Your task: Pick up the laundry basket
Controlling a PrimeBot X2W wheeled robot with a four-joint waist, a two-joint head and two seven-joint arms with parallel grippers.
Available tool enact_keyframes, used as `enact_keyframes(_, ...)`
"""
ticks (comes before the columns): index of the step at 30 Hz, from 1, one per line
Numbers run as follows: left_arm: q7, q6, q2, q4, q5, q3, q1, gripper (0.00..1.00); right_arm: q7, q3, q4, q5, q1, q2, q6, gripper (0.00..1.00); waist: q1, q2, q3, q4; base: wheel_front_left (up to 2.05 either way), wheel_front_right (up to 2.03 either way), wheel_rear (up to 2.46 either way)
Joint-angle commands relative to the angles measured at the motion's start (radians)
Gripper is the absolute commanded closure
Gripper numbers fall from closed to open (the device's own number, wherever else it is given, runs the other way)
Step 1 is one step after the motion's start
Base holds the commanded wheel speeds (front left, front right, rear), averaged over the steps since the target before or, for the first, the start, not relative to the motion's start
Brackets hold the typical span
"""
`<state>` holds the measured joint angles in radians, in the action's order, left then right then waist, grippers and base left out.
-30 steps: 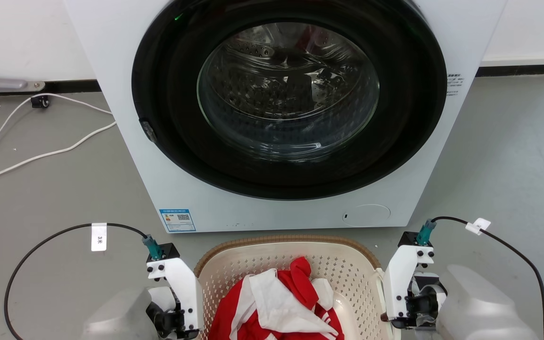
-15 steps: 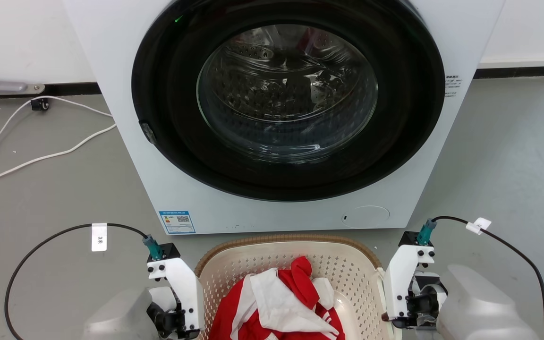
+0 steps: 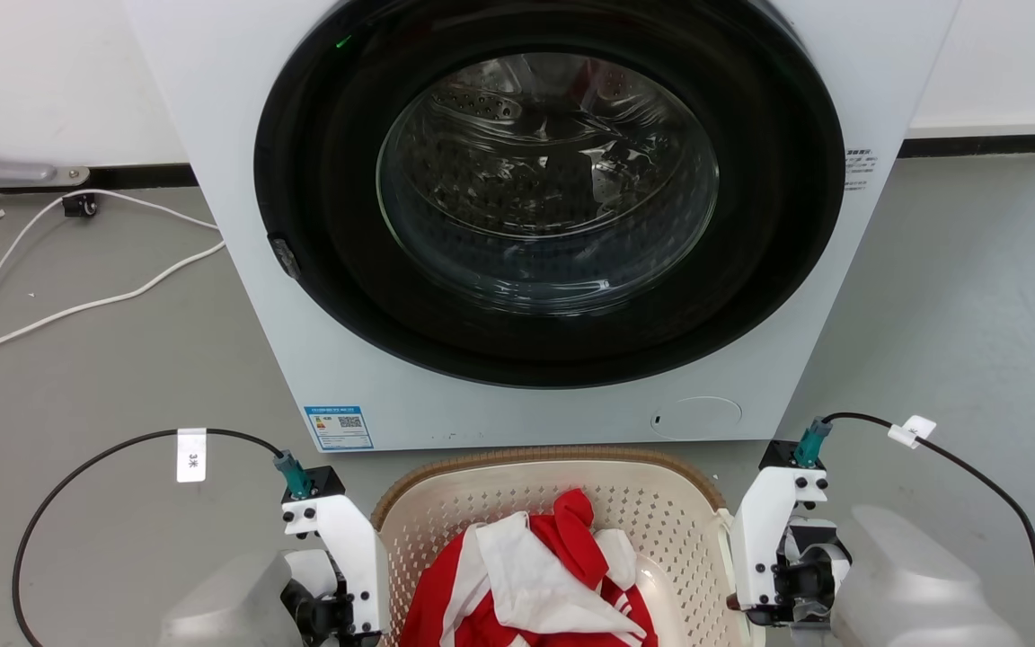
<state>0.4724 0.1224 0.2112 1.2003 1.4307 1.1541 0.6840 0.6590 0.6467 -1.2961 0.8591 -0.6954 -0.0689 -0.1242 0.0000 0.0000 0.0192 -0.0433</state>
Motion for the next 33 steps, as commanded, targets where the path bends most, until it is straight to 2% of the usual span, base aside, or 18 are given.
enact_keyframes(1, 0.001, 0.016, -0.034, -0.027, 0.013, -0.001, -0.004, 1.0, -0.007, 0.001, 0.013, 0.002, 0.013, 0.035, -0.012, 1.0, 0.0, 0.0, 0.0, 0.001, 0.0, 0.0, 0.0)
enact_keyframes(33, 0.016, 0.016, -0.034, -0.018, 0.026, 0.009, -0.012, 1.0, 0.023, 0.004, 0.013, 0.013, 0.02, 0.035, -0.012, 1.0, 0.0, 0.0, 0.002, -0.004, 0.0, 0.0, 0.0)
